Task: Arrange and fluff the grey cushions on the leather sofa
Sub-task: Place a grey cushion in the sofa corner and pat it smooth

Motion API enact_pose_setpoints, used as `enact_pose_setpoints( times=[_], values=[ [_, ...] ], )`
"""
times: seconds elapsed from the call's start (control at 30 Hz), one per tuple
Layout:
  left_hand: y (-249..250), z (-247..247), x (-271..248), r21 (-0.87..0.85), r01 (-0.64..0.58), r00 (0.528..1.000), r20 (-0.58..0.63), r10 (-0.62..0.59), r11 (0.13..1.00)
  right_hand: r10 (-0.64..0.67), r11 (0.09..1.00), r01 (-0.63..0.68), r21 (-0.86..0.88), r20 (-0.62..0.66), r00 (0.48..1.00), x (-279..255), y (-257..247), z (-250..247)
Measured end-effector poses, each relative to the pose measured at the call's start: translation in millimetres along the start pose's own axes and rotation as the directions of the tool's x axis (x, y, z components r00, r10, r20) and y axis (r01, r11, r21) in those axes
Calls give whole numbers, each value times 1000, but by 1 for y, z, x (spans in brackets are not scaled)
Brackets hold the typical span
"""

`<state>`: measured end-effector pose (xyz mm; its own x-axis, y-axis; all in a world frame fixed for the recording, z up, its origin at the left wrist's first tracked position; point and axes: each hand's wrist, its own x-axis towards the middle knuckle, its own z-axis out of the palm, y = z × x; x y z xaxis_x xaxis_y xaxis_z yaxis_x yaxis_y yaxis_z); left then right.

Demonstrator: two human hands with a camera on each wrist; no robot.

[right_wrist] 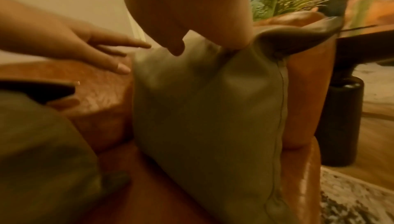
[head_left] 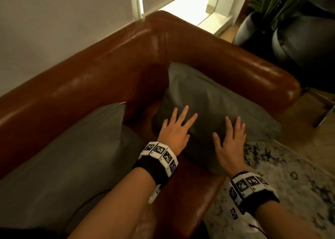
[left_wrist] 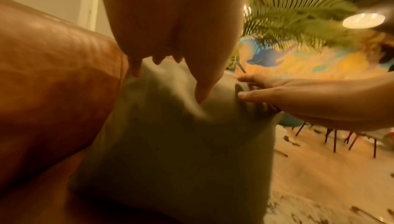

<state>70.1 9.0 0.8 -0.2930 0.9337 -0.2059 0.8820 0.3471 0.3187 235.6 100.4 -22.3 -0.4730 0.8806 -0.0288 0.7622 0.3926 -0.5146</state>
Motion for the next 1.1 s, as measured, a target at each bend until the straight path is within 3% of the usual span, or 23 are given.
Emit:
enact_pose_setpoints(
  times=[0.17, 0.37, 0.53, 0.7, 0.73, 0.8, 0.87, 0.93, 1.0, 1.1],
  values=[
    [-15, 16, 59, 164, 11, 996, 90, -26, 986, 9, 972, 12, -234, 89, 996, 46, 23, 19],
    [-22, 35, 144, 280, -29, 992, 129, -8, 959, 35, 932, -13, -362, 55, 998, 110, 44, 28],
    [-41, 51, 159, 264, -59, 977, 213, 2, 963, 23, 923, 23, -384, 114, 993, 123, 44, 44],
    [-28, 3, 153, 169, -17, 933, 356, -45, 985, 63, 925, 14, -380, 189, 980, 120, 25, 27],
    [-21, -16, 149, 158, -8, 943, 328, -45, 987, 67, 936, 4, -352, 190, 979, 114, 18, 16],
    [-2, -57, 144, 184, -13, 998, 69, 1, 983, 71, 972, -47, -232, 94, 993, 107, 3, -14],
    [15, -88, 152, 250, -35, 973, -212, 90, 968, 42, 992, -49, -113, -64, 997, 112, -10, -39],
    [31, -99, 169, 201, -100, 927, -338, 165, 975, -11, 998, 2, -63, -140, 990, 128, -18, -47],
    [40, -90, 186, 138, -158, 948, -257, 189, 978, -3, 998, 2, -58, -23, 1000, 144, -23, -44],
    [32, -42, 189, 108, -66, 998, 27, 64, 992, 88, 978, -44, -203, 214, 973, 143, -18, -19]
  ],
)
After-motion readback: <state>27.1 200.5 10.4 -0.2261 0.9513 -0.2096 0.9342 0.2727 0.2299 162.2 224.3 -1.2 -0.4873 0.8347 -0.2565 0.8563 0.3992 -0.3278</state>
